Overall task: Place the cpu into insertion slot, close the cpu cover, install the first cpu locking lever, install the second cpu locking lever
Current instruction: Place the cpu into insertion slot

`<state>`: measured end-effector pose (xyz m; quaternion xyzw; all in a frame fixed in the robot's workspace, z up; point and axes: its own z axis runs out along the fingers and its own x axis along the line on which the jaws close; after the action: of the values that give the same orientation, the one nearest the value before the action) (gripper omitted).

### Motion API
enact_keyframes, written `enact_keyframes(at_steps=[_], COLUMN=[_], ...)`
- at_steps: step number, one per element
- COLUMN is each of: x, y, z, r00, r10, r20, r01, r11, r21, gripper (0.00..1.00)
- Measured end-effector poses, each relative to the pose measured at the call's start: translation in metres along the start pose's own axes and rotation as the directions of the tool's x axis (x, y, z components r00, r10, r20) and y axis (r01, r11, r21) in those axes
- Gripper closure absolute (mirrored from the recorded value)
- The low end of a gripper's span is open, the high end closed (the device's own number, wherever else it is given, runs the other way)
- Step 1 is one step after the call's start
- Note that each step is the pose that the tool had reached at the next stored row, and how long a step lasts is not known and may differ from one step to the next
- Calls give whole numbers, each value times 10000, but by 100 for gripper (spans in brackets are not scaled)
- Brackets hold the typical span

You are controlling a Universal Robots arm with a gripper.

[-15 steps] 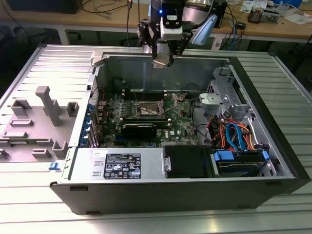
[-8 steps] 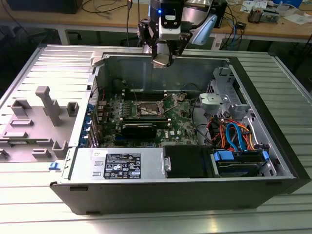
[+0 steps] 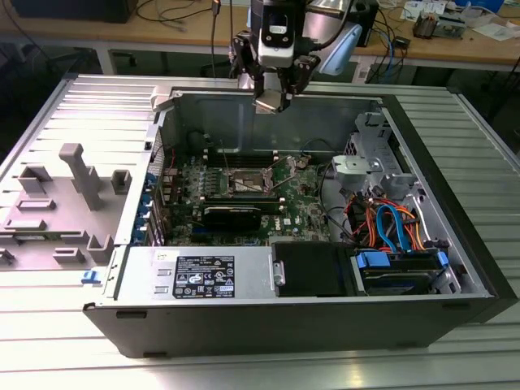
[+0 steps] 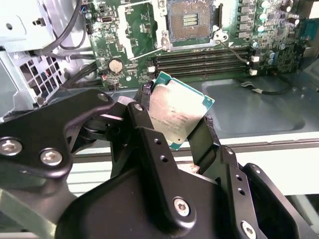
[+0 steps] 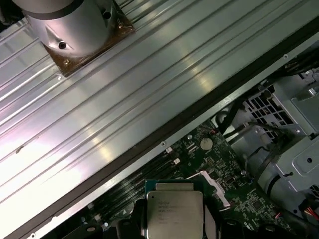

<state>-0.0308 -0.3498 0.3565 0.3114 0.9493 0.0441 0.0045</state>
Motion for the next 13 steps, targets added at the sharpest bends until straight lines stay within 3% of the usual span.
enact_keyframes(at_steps=[7,13], x=[0,0], y=[0,-1], z=[5,5], r00=[9960,9957], r10=[892,925], r20=[77,80], r01=[-892,-925], r11=[9960,9957], r21=[-21,-21], gripper=[45,45])
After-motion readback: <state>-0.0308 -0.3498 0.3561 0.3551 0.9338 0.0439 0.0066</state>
